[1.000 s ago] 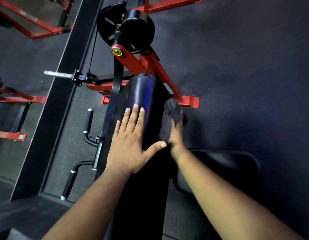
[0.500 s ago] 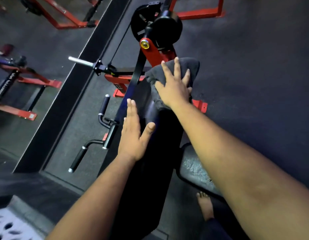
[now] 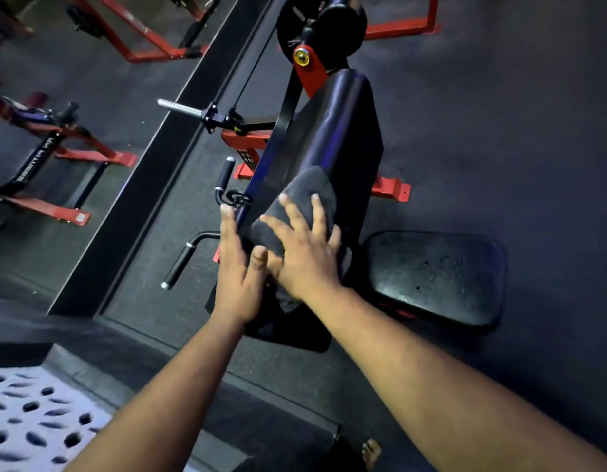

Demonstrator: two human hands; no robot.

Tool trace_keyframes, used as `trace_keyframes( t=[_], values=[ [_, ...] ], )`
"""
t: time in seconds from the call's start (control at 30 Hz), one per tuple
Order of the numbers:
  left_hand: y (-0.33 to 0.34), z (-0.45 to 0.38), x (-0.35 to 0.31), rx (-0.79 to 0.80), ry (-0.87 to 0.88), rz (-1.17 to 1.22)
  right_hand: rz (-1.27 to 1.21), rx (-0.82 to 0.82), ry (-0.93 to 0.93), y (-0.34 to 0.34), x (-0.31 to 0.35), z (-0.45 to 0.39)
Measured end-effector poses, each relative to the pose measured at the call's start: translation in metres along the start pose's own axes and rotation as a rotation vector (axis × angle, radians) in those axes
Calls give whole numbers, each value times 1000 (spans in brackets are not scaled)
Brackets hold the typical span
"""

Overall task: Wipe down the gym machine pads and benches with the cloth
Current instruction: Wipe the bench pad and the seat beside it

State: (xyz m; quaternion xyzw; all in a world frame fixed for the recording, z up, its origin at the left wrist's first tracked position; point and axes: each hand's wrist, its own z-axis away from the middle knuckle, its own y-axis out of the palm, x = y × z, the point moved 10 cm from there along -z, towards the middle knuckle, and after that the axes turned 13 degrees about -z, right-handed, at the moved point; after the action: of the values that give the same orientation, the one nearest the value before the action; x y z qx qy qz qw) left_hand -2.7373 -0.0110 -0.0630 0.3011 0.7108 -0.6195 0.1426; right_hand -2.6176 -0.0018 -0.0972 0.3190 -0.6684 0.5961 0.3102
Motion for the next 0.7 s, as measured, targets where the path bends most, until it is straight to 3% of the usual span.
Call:
trace_keyframes(
  t=[0.17,0.3,0.43,0.53,0.6,0.7],
  values=[
    [-23,43,5,-99,-70,50,-105,-65,-176,21,28,83],
    [-17,63,-26,-27,159,-162,-346,-266,-242,32,-7,125],
    [20,51,-42,200,339,-710,-661,-429,48,66,-98,137],
    [44,44,-25,356,295,-844,-888,-487,419,80,-150,119],
    [47,44,-23,375,303,-840,-841,-489,448,65,-126,103],
    [46,43,-23,387,313,-806,-750,-466,301,58,-93,106]
  ],
)
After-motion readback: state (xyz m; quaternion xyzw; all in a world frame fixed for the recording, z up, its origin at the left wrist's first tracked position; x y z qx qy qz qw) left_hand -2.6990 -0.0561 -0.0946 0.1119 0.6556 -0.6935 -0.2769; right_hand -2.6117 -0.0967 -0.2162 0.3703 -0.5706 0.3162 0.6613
